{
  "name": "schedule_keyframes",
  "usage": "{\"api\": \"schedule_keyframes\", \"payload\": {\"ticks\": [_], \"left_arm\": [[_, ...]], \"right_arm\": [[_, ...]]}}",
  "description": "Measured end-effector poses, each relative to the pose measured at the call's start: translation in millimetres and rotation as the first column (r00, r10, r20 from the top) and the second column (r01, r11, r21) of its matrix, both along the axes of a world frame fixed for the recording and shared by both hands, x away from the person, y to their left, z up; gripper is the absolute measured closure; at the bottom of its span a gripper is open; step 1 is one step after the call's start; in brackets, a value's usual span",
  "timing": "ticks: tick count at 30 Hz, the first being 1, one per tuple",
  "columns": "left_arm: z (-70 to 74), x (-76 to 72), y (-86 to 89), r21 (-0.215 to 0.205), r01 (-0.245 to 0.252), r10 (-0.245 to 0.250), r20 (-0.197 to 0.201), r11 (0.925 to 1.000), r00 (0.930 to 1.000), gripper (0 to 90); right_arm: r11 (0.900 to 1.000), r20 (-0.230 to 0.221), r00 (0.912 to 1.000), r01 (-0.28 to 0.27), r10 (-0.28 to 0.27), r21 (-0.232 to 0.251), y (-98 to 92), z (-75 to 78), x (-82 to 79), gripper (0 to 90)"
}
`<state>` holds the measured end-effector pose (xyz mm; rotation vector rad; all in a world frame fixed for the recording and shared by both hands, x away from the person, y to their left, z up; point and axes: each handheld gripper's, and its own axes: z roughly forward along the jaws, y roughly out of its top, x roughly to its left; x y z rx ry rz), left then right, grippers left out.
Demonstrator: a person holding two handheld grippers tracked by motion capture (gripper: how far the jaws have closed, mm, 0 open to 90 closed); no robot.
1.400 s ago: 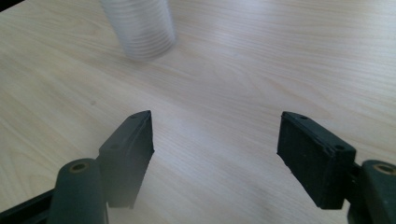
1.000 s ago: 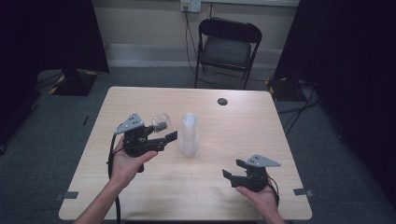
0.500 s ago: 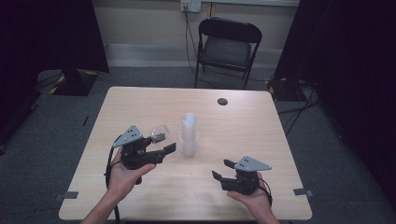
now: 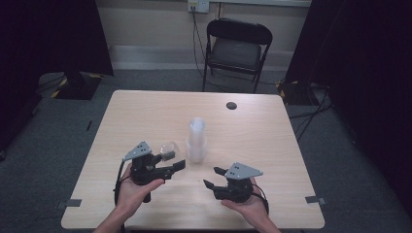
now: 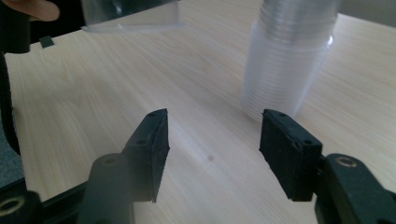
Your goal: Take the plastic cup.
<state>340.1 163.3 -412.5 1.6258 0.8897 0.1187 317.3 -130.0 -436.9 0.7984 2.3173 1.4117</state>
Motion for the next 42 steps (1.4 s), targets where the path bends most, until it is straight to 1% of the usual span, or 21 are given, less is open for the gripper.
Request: {"api": "schedule_keyframes", "payload": {"ticks": [3, 5, 6, 7, 10, 13, 15, 18, 19, 24, 25, 28, 30, 31, 32, 36, 37, 38, 39, 40, 42], "left_arm": [[-1.7, -0.7, -2.6, -0.011, 0.012, -0.012, -0.021, 0.9999, 0.9997, 37.8], [-2.3, -0.8, -3.3, -0.035, 0.028, -0.029, -0.035, 0.999, 0.999, 37.5], [-2.6, -0.5, -3.6, -0.046, 0.033, -0.035, -0.049, 0.9984, 0.9982, 37.5], [-3.0, -0.6, -4.2, -0.055, 0.032, -0.035, -0.062, 0.998, 0.9975, 38.0], [-5.7, -1.6, -6.8, -0.055, 0.047, -0.051, -0.078, 0.9974, 0.9957, 38.4], [-8.3, -2.3, -9.6, -0.076, 0.061, -0.069, -0.101, 0.9952, 0.9926, 38.7], [-11.0, -1.4, -10.6, -0.107, 0.081, -0.094, -0.127, 0.991, 0.9875, 38.7], [-13.2, -0.5, -10.5, -0.109, 0.081, -0.096, -0.137, 0.9907, 0.9859, 38.9], [-13.5, -0.3, -9.8, -0.131, 0.084, -0.104, -0.148, 0.9878, 0.9836, 39.0], [-13.3, 0.1, -10.1, -0.177, 0.085, -0.117, -0.175, 0.9805, 0.9777, 39.4], [-13.5, -0.3, -11.0, -0.2, 0.095, -0.134, -0.19, 0.9752, 0.9726, 39.4], [-13.4, -1.5, -12.8, -0.197, 0.101, -0.138, -0.186, 0.9752, 0.9727, 39.5], [-13.4, -2.4, -14.0, -0.211, 0.105, -0.147, -0.194, 0.9719, 0.9699, 39.5], [-13.3, -2.5, -14.5, -0.226, 0.108, -0.155, -0.198, 0.9681, 0.968, 39.5], [-13.3, -2.5, -14.5, -0.226, 0.108, -0.155, -0.198, 0.9681, 0.968, 39.5], [-16.0, -0.3, -13.2, -0.248, 0.106, -0.161, -0.211, 0.963, 0.9642, 39.6], [-18.2, 0.7, -11.1, -0.274, 0.1, -0.167, -0.231, 0.9565, 0.9586, 39.7], [-18.2, 0.7, -11.1, -0.274, 0.1, -0.167, -0.231, 0.9565, 0.9586, 39.8], [-19.1, 1.6, -9.4, -0.288, 0.095, -0.167, -0.237, 0.953, 0.9569, 39.8], [-19.1, 1.6, -9.4, -0.288, 0.095, -0.167, -0.237, 0.953, 0.9569, 39.9], [-19.0, 1.5, -8.9, -0.303, 0.094, -0.172, -0.244, 0.9484, 0.9543, 39.9]], "right_arm": [[1.0, 0.026, 0.9995, -0.021, 0.021, -0.003, 7.2, 2.5, -1.9, 44.9], [1.0, 0.053, 0.9983, -0.027, 0.027, 0.004, 12.6, 1.7, -2.5, 46.8], [1.0, 0.053, 0.9983, -0.027, 0.027, 0.004, 12.6, 1.7, -2.5, 46.8], [0.999, 0.068, 0.9973, -0.028, 0.026, 0.016, 16.1, -0.1, -3.2, 48.3], [0.999, 0.085, 0.9959, -0.033, 0.031, 0.021, 19.4, -2.2, -4.0, 49.3], [0.999, 0.105, 0.9938, -0.04, 0.036, 0.035, 21.3, -2.5, -6.8, 51.4], [0.998, 0.113, 0.9928, -0.043, 0.038, 0.044, 21.0, -2.8, -7.6, 52.2], [0.997, 0.137, 0.9894, -0.056, 0.048, 0.051, 21.2, -3.4, -9.7, 55.2], [0.997, 0.146, 0.9881, -0.058, 0.05, 0.052, 21.6, -3.8, -10.9, 56.9], [0.996, 0.162, 0.9849, -0.07, 0.06, 0.056, 23.0, -4.4, -11.6, 59.9], [0.996, 0.174, 0.9827, -0.075, 0.064, 0.056, 23.7, -4.0, -11.8, 62.0], [0.995, 0.186, 0.9804, -0.077, 0.065, 0.061, 23.8, -3.6, -12.0, 63.6], [0.995, 0.205, 0.9766, -0.079, 0.064, 0.063, 23.5, -2.7, -12.6, 65.3], [0.994, 0.213, 0.9749, -0.08, 0.064, 0.069, 23.2, -2.2, -13.6, 67.2], [0.994, 0.213, 0.9749, -0.08, 0.064, 0.069, 23.2, -2.2, -13.6, 67.2], [0.993, 0.224, 0.9718, -0.093, 0.075, 0.073, 23.5, -1.4, -14.8, 67.9], [0.993, 0.233, 0.9696, -0.091, 0.073, 0.069, 23.9, -0.9, -15.9, 68.5], [0.993, 0.233, 0.9696, -0.091, 0.073, 0.069, 23.9, -0.9, -15.9, 68.5], [0.993, 0.245, 0.9667, -0.093, 0.073, 0.071, 23.9, 0.0, -16.7, 69.4], [0.993, 0.245, 0.9667, -0.093, 0.073, 0.071, 23.9, 0.0, -16.7, 69.4], [0.993, 0.256, 0.964, -0.094, 0.071, 0.078, 23.5, 0.7, -16.9, 69.6]]}}
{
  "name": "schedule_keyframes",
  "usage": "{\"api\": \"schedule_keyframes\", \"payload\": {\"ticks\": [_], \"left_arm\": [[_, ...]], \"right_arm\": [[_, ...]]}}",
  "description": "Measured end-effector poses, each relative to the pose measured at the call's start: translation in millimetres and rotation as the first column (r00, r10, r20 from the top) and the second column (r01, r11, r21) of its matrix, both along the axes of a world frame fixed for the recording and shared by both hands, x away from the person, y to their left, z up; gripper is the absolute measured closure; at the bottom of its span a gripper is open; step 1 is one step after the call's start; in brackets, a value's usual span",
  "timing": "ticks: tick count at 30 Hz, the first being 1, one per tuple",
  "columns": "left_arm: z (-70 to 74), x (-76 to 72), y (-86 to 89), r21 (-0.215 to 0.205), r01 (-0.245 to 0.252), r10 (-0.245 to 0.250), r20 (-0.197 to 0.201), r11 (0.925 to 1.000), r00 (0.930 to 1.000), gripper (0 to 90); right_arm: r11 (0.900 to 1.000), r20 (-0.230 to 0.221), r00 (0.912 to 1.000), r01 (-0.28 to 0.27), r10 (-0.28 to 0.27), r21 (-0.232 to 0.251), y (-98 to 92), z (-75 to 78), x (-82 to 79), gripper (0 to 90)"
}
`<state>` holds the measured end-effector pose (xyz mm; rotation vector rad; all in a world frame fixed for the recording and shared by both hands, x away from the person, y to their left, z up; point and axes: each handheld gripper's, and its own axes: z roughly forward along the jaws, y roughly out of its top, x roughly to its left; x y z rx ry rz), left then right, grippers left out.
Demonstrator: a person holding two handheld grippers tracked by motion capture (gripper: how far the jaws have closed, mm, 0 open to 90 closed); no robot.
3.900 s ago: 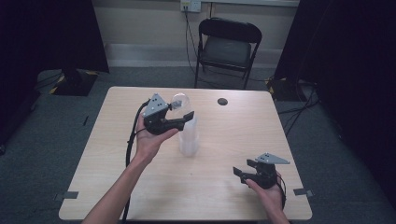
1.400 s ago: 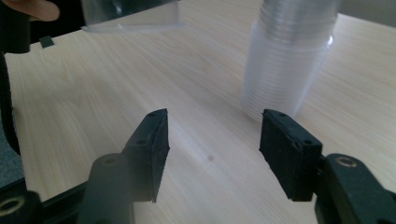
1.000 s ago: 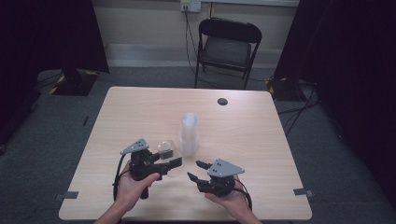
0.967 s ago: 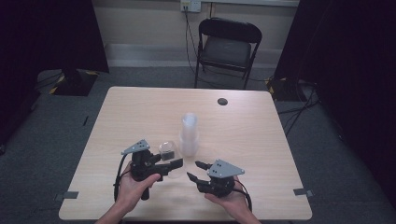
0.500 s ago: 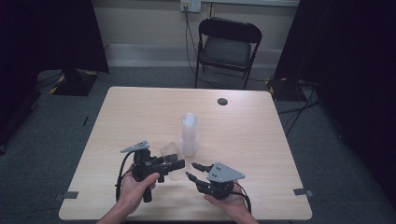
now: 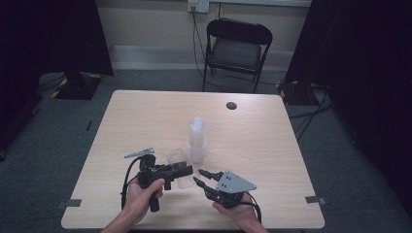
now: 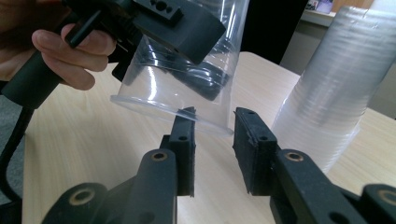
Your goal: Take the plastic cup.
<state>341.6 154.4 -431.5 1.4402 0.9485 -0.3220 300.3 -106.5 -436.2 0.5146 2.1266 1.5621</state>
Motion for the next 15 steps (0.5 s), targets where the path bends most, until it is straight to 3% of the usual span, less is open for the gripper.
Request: {"api": "schedule_keyframes", "payload": {"ticks": [11, 15], "left_arm": [[1.9, -3.8, -7.2, -0.055, 0.036, -0.038, -0.028, 0.9979, 0.9989, 40.4], [4.2, -6.1, -14.5, -0.055, 0.057, -0.058, -0.02, 0.9969, 0.9981, 40.4]], "right_arm": [[0.999, 0.048, 0.9988, -0.009, 0.008, 0.032, 2.2, 1.1, 1.5, 70.2], [0.999, 0.067, 0.9978, -0.005, 0.002, 0.041, 3.0, 2.2, 1.0, 70.1]]}}
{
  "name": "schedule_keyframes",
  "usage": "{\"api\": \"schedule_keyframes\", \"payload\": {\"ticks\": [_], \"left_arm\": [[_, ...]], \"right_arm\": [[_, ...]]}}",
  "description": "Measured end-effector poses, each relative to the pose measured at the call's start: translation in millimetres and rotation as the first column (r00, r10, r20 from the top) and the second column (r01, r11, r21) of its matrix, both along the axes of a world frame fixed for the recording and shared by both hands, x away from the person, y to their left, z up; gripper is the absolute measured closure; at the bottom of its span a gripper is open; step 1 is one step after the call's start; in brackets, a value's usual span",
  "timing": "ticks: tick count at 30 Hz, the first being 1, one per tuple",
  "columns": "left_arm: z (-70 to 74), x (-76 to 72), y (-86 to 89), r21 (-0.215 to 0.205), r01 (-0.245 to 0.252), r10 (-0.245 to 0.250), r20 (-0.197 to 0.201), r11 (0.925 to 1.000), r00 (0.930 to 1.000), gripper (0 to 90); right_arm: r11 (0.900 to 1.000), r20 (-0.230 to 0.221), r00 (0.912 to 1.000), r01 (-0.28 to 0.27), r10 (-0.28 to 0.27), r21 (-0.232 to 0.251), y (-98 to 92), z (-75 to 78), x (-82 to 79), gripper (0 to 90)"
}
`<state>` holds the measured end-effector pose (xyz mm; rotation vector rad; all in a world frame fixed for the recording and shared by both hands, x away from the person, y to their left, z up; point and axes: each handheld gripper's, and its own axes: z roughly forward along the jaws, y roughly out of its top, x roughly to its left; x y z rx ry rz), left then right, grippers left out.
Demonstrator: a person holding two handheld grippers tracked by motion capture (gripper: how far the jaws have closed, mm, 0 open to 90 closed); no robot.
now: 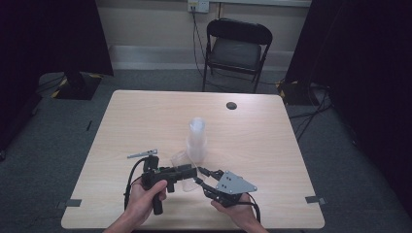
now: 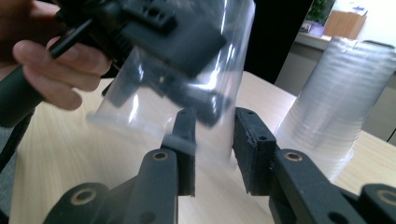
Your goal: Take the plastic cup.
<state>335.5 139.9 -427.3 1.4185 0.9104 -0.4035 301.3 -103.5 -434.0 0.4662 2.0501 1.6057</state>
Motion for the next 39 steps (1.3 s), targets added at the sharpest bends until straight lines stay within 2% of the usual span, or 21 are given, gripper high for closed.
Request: {"api": "schedule_keyframes", "payload": {"ticks": [1, 2, 7, 10, 12, 14, 21, 25, 32, 36, 38, 39], "left_arm": [[0.0, 0.0, 0.0, 0.0, 0.0, 0.0, 0.0, 1.0, 1.0, 40.4], [1.3, -1.7, -3.2, -0.017, 0.013, -0.013, -0.011, 0.9998, 0.9999, 40.4], [3.4, -4.6, -7.0, -0.004, 0.012, -0.012, 0.005, 0.9999, 0.9999, 40.1], [3.6, -4.3, -6.6, -0.015, 0.019, -0.019, -0.002, 0.9997, 0.9998, 40.0], [3.5, -5.1, -8.0, -0.019, 0.022, -0.022, -0.001, 0.9996, 0.9998, 39.7], [3.0, -5.1, -8.7, -0.022, 0.024, -0.024, 0.0, 0.9995, 0.9997, 39.5], [1.3, -5.7, -12.4, 0.001, 0.047, -0.047, 0.008, 0.9989, 0.9989, 38.8], [1.1, -5.8, -12.4, 0.007, 0.052, -0.052, 0.014, 0.9986, 0.9985, 34.7], [2.3, -6.3, -12.9, 0.04, 0.015, -0.018, 0.055, 0.9991, 0.9983, 26.4], [3.4, -5.0, -11.8, 0.053, 0.018, -0.022, 0.076, 0.9985, 0.9969, 23.3], [5.1, -5.1, -11.1, 0.065, 0.018, -0.025, 0.094, 0.9977, 0.9952, 21.2], [6.6, -5.9, -11.1, 0.082, 0.008, -0.017, 0.117, 0.9966, 0.993, 20.0]], "right_arm": [[1.0, 0.0, 1.0, 0.0, 0.0, 0.0, 0.0, 0.0, 0.0, 70.1], [1.0, 0.008, 1.0, 0.005, -0.005, 0.009, -1.0, 0.5, 0.9, 70.6], [1.0, 0.016, 0.9998, 0.01, -0.01, 0.016, -1.2, 0.4, 0.2, 70.3], [1.0, 0.033, 0.9994, 0.013, -0.013, 0.023, -0.9, 0.9, -1.2, 70.3], [1.0, 0.059, 0.998, 0.019, -0.02, 0.024, 0.1, 1.9, -3.3, 70.1], [0.999, 0.062, 0.9978, 0.021, -0.023, 0.027, 0.1, 2.0, -3.8, 70.4], [0.999, 0.079, 0.9963, 0.031, -0.033, 0.036, -1.5, 1.5, -4.3, 76.7], [0.998, 0.082, 0.9958, 0.037, -0.041, 0.045, -3.4, 1.6, -4.1, 80.7], [0.998, 0.076, 0.9958, 0.049, -0.052, 0.036, -6.2, 2.5, -4.2, 84.7], [0.998, 0.067, 0.9969, 0.04, -0.042, 0.039, -6.5, 2.3, -3.6, 86.2], [0.998, 0.059, 0.9971, 0.046, -0.049, 0.05, -7.2, 2.2, -3.4, 86.6], [0.998, 0.056, 0.9971, 0.049, -0.052, 0.051, -7.5, 2.3, -3.4, 86.9]]}}
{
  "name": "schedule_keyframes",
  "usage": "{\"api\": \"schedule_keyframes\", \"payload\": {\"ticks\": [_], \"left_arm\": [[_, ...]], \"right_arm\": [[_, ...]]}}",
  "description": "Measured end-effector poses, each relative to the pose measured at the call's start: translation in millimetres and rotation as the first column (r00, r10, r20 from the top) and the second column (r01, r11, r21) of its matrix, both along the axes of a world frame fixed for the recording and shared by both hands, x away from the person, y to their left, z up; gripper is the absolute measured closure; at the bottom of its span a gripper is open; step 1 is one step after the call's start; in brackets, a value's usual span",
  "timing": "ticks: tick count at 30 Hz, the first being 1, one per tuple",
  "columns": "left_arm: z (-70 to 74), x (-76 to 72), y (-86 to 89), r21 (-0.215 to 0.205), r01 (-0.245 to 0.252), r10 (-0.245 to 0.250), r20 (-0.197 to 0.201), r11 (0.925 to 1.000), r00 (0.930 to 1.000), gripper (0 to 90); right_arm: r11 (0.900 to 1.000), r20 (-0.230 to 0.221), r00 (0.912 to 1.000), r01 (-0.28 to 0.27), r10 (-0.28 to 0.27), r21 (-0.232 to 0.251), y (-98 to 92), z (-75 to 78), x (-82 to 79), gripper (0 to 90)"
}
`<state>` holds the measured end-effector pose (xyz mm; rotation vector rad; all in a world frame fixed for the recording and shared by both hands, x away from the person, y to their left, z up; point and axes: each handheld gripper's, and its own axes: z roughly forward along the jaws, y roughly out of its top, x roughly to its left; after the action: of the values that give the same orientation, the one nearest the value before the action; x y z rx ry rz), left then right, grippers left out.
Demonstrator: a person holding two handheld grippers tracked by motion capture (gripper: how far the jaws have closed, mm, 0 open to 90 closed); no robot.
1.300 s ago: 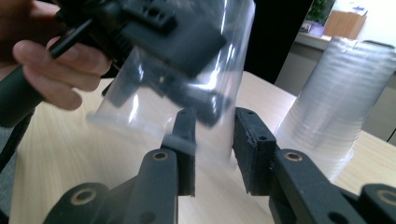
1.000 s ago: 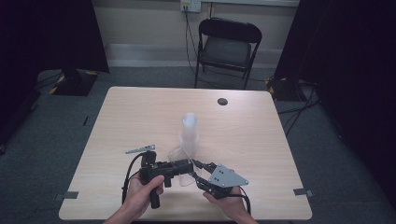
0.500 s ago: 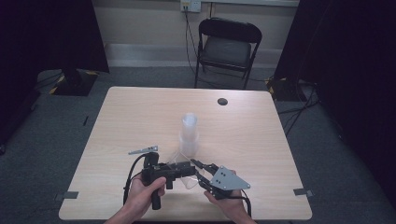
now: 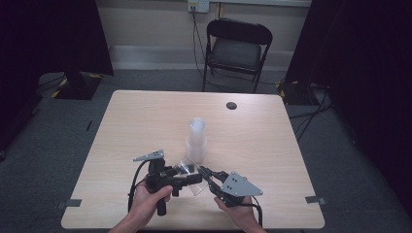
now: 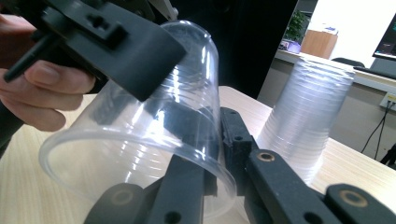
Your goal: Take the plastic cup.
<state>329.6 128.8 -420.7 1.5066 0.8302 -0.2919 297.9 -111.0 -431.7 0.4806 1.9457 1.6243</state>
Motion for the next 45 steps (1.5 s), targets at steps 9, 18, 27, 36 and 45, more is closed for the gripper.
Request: {"api": "schedule_keyframes", "payload": {"ticks": [9, 18, 27, 36, 45], "left_arm": [[0.2, 0.7, 0.3, 0.015, 0.008, -0.008, 0.01, 0.9999, 0.9999, 15.6], [-0.3, 1.5, 4.4, 0.046, -0.014, 0.013, 0.032, 0.9988, 0.9994, 15.5], [-1.0, 1.4, 7.6, 0.138, -0.05, 0.036, 0.098, 0.9892, 0.9945, 15.8], [-3.3, -0.4, 9.6, 0.241, -0.079, 0.037, 0.174, 0.9674, 0.984, 15.6], [-5.6, -0.6, 16.1, 0.284, -0.098, 0.024, 0.251, 0.9537, 0.9676, 16.0]], "right_arm": [[1.0, -0.039, 0.9992, 0.01, -0.01, 0.007, -5.7, 0.8, 4.1, 88.5], [0.999, -0.101, 0.9945, 0.033, -0.03, 0.025, -12.6, 2.2, 10.4, 89.0], [0.999, -0.15, 0.9879, 0.043, -0.039, 0.024, -19.0, 3.9, 14.5, 89.6], [0.999, -0.246, 0.9677, 0.054, -0.052, 0.001, -23.7, 4.7, 19.6, 89.6], [0.998, -0.336, 0.9397, 0.07, -0.064, 0.005, -29.8, 6.2, 27.4, 89.7]]}}
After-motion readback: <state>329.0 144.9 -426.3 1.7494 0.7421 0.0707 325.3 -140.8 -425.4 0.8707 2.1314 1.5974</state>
